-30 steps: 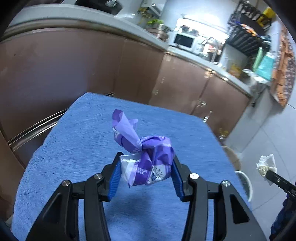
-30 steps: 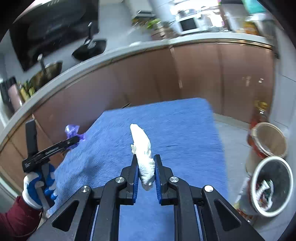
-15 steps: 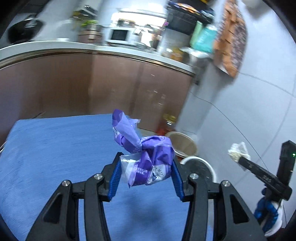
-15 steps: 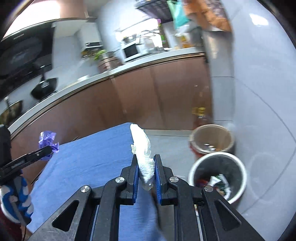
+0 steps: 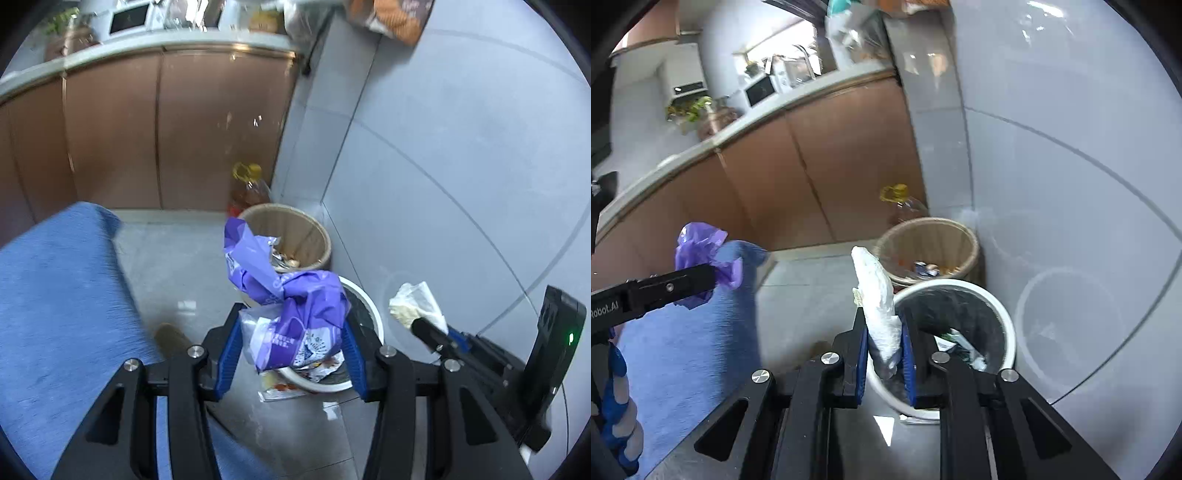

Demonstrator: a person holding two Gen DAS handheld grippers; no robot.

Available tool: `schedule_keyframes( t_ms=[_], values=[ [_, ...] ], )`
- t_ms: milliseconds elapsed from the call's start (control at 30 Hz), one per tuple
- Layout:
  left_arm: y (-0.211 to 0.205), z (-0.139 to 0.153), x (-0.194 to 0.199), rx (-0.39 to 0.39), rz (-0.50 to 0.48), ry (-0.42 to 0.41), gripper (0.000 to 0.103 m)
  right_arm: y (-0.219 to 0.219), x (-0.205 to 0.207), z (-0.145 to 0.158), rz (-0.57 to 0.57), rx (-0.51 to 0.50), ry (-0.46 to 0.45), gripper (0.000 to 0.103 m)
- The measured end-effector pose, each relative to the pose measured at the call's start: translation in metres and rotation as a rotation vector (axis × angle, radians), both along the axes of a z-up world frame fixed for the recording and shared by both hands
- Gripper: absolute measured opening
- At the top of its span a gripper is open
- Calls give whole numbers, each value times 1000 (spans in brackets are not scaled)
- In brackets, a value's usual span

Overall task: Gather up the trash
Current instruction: 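Carry purple wrapper and tissue over the white bin and open both tools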

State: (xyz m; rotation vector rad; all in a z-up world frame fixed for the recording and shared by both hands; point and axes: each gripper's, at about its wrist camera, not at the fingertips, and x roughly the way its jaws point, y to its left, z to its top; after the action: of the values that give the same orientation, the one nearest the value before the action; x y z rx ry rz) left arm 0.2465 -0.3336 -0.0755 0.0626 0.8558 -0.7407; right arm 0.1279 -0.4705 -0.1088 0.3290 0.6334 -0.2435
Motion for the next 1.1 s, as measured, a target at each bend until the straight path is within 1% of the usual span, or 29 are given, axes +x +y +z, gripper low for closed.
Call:
schedule_keyframes(
  t_ms=[67, 100, 133, 233, 300, 367, 400, 433, 467, 500, 567, 667, 733, 833, 1000, 1033, 1100],
  values=[
    [-23, -9, 12, 19, -8, 12, 47, -11, 6, -10, -17, 5, 21, 17],
    [-30, -12, 17, 24, -7, 23, 49, -16, 10, -17, -29, 4, 36, 17],
    [-43, -18, 25, 28, -6, 44, 49, -19, 13, -22, -37, 2, 47, 17],
    [-65, -27, 38, 30, -5, 71, 50, -33, 24, -40, -70, 0, 88, 19],
    [-82, -34, 51, 26, -9, 112, 50, -36, 29, -46, -86, -8, 105, 27],
    [-92, -40, 58, 21, -23, 146, 50, -39, 34, -51, -98, -24, 126, 44],
    [-97, -42, 62, 21, -21, 153, 51, -39, 34, -52, -102, -38, 135, 47],
    [-97, -45, 62, 21, -20, 158, 51, -38, 35, -53, -106, -50, 143, 54],
    [-100, -48, 64, 20, -23, 173, 51, -38, 35, -53, -110, -58, 149, 56],
    [-99, -50, 65, 18, -26, 181, 51, -37, 34, -53, -113, -60, 155, 56],
    [-99, -53, 65, 23, -32, 184, 51, -34, 29, -52, -114, -63, 153, 59],
    [-100, -53, 65, 21, -39, 189, 52, -26, 24, -49, -113, -79, 155, 64],
    [-96, -51, 65, 9, -38, 202, 52, -21, 19, -47, -117, -74, 153, 65],
    [-90, -42, 59, 1, -45, 180, 52, -18, 13, -44, -129, -63, 148, 66],
    [-62, -19, 44, -14, -22, 99, 52, -10, 5, -33, -139, -44, 127, 68],
    [-55, -14, 39, -14, -15, 76, 52, -7, 3, -28, -140, -46, 116, 70],
    [-38, -3, 31, -19, 6, 30, 52, 0, -1, -16, -138, -55, 89, 77]
  ],
)
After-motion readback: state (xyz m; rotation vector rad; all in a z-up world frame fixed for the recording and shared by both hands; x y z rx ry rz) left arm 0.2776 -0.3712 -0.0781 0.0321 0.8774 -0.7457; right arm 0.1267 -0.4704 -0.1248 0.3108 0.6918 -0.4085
